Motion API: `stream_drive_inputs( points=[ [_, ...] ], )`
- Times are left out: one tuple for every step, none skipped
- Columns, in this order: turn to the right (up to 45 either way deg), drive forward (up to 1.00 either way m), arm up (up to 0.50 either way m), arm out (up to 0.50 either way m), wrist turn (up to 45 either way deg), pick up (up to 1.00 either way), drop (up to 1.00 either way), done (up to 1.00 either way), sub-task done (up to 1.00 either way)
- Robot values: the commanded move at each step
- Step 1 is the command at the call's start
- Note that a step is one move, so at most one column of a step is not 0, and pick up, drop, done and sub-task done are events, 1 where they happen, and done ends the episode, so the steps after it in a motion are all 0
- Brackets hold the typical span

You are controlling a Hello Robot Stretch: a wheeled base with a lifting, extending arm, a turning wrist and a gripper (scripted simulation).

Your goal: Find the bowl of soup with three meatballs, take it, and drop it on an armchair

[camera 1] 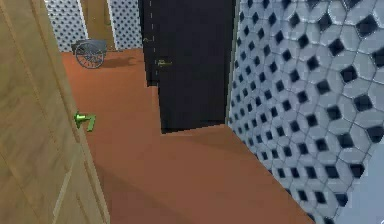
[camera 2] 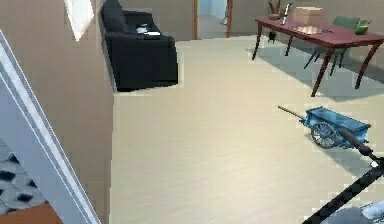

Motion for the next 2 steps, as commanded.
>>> stream_drive_inputs(
  points=[
    [-3.0, 0.0, 0.0, 0.0, 0.0, 0.0, 0.0, 0.0, 0.0],
    [33.0, 0.0, 0.0, 0.0, 0.0, 0.0, 0.0, 0.0, 0.0]
  ],
)
